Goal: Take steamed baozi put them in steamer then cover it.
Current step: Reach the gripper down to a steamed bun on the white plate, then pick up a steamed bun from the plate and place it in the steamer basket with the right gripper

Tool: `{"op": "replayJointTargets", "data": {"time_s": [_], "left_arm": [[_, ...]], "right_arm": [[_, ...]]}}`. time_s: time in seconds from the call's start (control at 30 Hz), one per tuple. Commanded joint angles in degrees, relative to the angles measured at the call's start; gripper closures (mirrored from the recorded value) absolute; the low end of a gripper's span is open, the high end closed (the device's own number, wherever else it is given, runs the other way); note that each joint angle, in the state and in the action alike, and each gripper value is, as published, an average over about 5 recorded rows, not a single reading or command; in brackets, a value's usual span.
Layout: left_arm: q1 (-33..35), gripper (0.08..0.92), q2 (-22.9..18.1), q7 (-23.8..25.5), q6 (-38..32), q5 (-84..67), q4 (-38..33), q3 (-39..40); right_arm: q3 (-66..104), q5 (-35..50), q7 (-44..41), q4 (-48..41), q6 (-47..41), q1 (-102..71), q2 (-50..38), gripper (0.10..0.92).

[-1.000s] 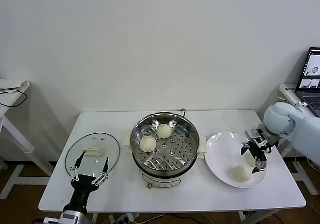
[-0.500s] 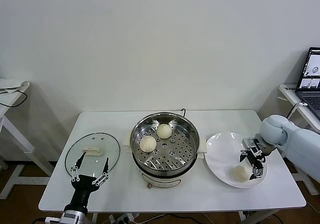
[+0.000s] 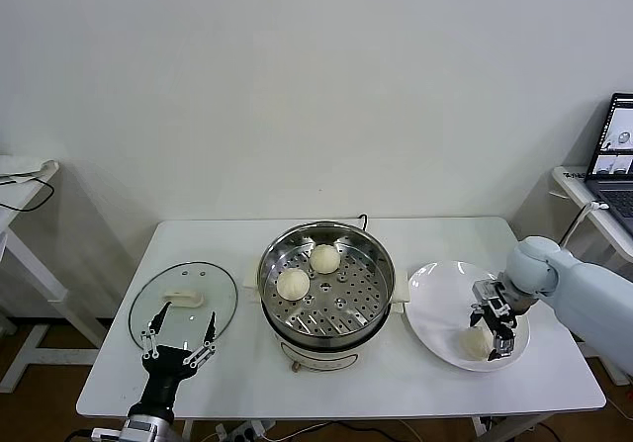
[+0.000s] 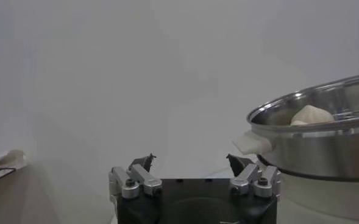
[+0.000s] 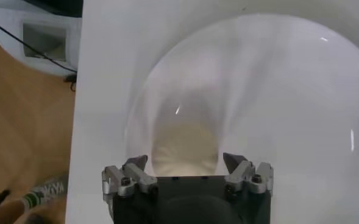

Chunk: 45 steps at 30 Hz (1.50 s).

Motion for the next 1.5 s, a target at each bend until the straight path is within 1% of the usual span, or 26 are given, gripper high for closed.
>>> {"op": "replayJointTargets", "data": {"time_s": [0.03,0.1,0.17,0.37,0.6,0.8,0.97,1.13,1.33,1.5], "left_arm": [[-0.1,0.177,-0.1,0.0,0.0,0.1,0.2,0.1],[0.0,0.177,-0.2,0.0,-0.1,0.2,0.3,0.1],[0.0,0.177,-0.2,0.0,-0.1,0.2,0.3,0.1],[0.3,0.177,-0.2,0.0,0.0,0.3,-0.1,0.1],[0.6,0.177,0.0,0.0,0.1,0.4,-0.8,0.3],[0.7,0.177,0.2,0.0,0.1,0.5,-1.0,0.4],[0.9,0.177,0.4,0.0,0.1,0.7,-1.1,0.5],[1.0,0.177,0.4,0.0,0.0,0.8,-1.0,0.5],[1.1,0.177,0.3,0.0,0.0,0.6,-1.7,0.3],[1.0,0.177,0.4,0.1,0.0,0.3,-1.8,-0.4]], "right_arm": [[0.8,-0.9,0.1,-0.6,0.3,-1.0,0.6,0.353],[0.9,-1.0,0.2,-0.8,0.4,-1.0,0.7,0.389],[1.0,-1.0,0.2,-0.8,0.5,-1.0,0.7,0.402],[-1.1,2.4,-0.6,0.4,0.5,3.7,-1.5,0.406],[-10.5,10.0,-2.8,3.4,2.1,21.1,-5.6,0.403],[-22.0,16.0,-4.5,6.1,6.4,40.8,-5.1,0.399],[-30.5,20.1,-5.5,9.0,13.7,54.2,-1.5,0.400],[-35.5,19.5,-4.5,12.7,20.8,61.3,4.0,0.403],[-39.8,18.0,1.7,16.5,28.3,64.8,12.2,0.401],[-41.3,15.7,5.9,16.8,32.1,64.2,18.6,0.398]]}}
